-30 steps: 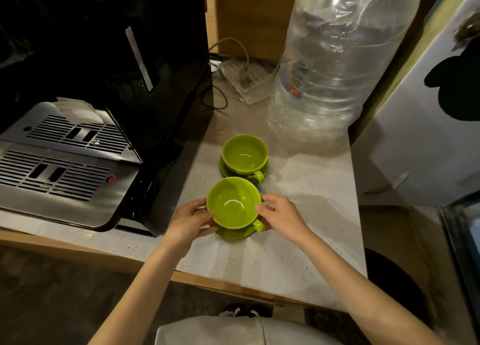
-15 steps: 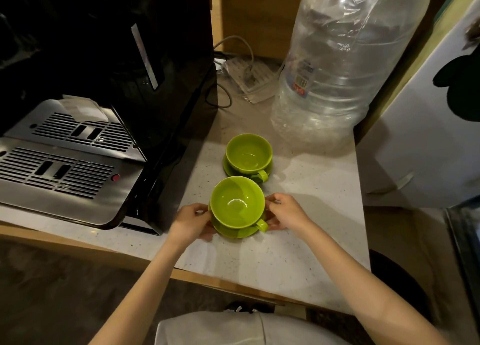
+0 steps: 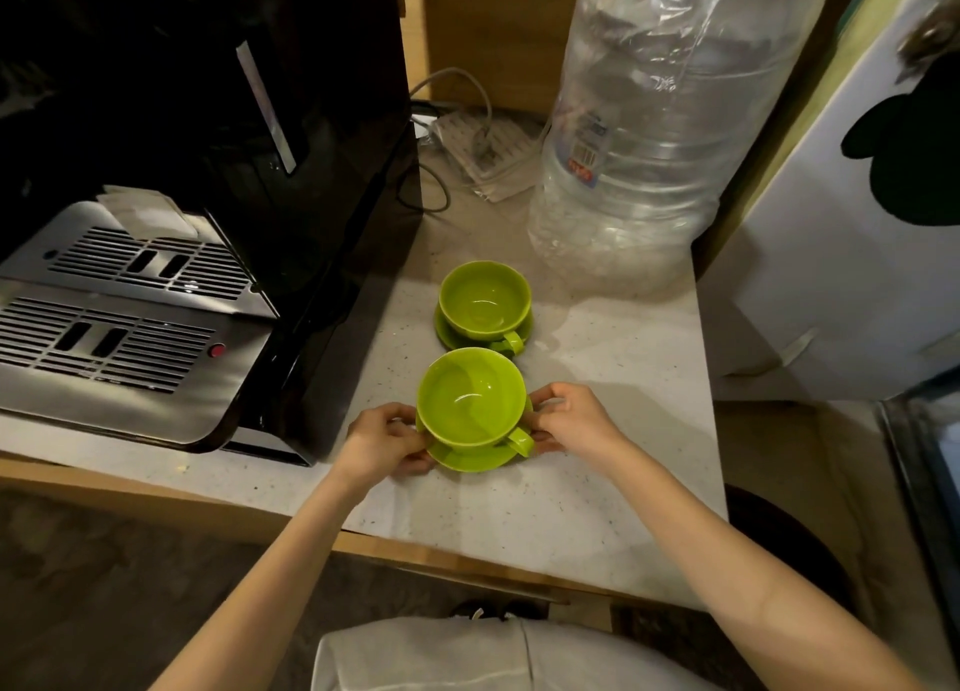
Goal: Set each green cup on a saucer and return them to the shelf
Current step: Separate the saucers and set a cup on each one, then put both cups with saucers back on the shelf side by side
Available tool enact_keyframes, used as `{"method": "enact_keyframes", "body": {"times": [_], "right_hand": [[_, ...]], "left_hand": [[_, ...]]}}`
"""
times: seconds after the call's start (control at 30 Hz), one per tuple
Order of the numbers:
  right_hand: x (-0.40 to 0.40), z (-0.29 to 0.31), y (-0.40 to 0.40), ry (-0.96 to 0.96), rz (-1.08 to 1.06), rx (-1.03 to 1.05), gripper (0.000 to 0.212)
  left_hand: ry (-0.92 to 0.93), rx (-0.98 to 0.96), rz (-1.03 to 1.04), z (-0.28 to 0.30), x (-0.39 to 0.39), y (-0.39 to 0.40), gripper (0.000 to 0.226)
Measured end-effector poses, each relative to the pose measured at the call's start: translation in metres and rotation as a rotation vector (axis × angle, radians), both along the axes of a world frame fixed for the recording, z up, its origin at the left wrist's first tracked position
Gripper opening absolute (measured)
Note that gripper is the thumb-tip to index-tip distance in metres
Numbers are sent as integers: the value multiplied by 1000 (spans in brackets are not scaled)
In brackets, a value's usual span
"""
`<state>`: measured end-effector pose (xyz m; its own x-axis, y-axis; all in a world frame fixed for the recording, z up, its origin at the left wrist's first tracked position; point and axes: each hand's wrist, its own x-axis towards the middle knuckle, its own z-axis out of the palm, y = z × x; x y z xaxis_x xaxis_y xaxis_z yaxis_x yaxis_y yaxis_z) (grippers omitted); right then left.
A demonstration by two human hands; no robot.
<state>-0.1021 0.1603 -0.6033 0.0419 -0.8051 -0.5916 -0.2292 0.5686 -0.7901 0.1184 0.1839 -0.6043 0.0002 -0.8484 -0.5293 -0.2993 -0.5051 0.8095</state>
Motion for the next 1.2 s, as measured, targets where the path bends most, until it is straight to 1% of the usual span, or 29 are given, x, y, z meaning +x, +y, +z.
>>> {"method": "enact_keyframes", "body": {"times": [0.1, 0.23, 0.3, 0.4, 0.43, 0.5, 0.63, 0.77, 0.93, 1.07, 1.2], "right_hand": [[-8, 13, 5, -64, -26, -45, 13], [-20, 42, 10, -131, -63, -139, 13], [-26, 63, 10, -169, -92, -193, 15], [-34, 97, 6, -214, -151, -278, 13], [-38, 110, 3, -231, -171, -309, 10], [-45, 139, -4, -271, -211, -375, 8], [-61, 208, -17, -349, -258, -498, 4], [-75, 275, -27, -388, -304, -631, 12], [-93, 363, -32, -433, -354, -801, 19], [-105, 428, -37, -421, -350, -901, 15], [-118, 484, -44, -414, -357, -964, 10]], "left_hand": [[102, -67, -18, 3, 0, 4, 30], [323, -121, -34, 27, -10, 7, 32], [415, -146, -45, 47, -17, 3, 44], [523, -187, -21, 80, -32, -10, 76], [566, -213, -8, 92, -37, -15, 82], [632, -280, -1, 119, -48, -27, 85], [688, -413, -25, 183, -68, -56, 92], [757, -545, -114, 252, -84, -79, 82], [847, -690, -206, 335, -108, -100, 56], [891, -733, -246, 399, -124, -111, 28], [873, -815, -315, 456, -137, -127, 10]]}}
